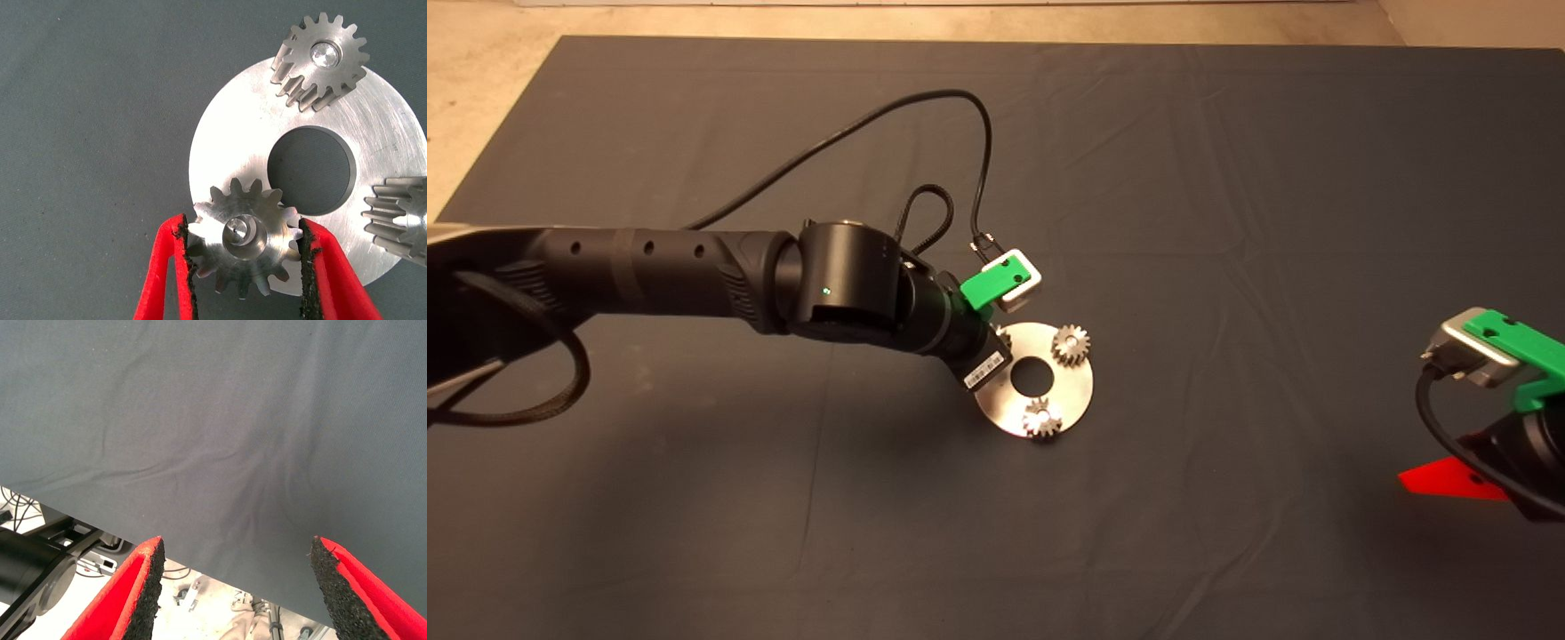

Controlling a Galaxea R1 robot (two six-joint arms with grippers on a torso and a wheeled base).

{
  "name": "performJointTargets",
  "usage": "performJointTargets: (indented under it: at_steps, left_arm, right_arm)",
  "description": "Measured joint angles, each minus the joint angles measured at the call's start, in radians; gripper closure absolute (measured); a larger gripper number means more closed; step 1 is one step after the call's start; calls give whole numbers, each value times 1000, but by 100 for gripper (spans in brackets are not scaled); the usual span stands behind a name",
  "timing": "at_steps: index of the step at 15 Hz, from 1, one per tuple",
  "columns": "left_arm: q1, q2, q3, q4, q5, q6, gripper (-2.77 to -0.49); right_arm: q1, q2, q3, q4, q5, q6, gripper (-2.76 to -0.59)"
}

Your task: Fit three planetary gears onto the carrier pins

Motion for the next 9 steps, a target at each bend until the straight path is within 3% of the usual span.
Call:
performJointTargets:
  at_steps: [9]
  left_arm:
    - [9,-4,5,13,-11,1,-62]
  right_arm:
    - [0,0,0,1,0,-1,-161]
